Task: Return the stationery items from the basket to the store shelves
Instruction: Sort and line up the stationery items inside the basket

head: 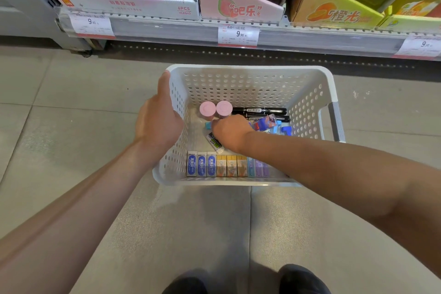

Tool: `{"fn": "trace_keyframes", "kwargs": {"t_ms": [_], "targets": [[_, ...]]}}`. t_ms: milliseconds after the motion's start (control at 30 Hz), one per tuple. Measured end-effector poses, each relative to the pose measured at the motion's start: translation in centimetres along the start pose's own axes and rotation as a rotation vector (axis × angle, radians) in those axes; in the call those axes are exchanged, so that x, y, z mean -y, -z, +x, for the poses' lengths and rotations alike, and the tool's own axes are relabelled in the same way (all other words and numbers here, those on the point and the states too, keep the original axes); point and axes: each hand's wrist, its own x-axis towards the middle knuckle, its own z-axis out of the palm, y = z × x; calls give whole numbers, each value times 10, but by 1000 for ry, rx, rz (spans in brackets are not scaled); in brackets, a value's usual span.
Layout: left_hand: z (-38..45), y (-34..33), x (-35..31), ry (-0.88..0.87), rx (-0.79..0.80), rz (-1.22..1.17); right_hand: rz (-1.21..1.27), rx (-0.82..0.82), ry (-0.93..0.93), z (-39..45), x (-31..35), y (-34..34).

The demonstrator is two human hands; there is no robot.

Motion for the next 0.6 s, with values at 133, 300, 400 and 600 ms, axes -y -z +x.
{"fn": "trace_keyframes", "kwargs": {"t_ms": [133, 300, 400, 600], "targets": [[-1, 2, -2, -5, 3, 3, -51, -6, 0, 6, 2, -7], [-1, 0, -1, -11, 2, 7, -45, -9, -12, 12, 5, -10], [0, -1, 0, -9, -2, 11, -29, -3, -12, 14, 7, -10], [1, -2, 1, 6, -5, 35, 12, -9, -3, 14, 9, -7]]}}
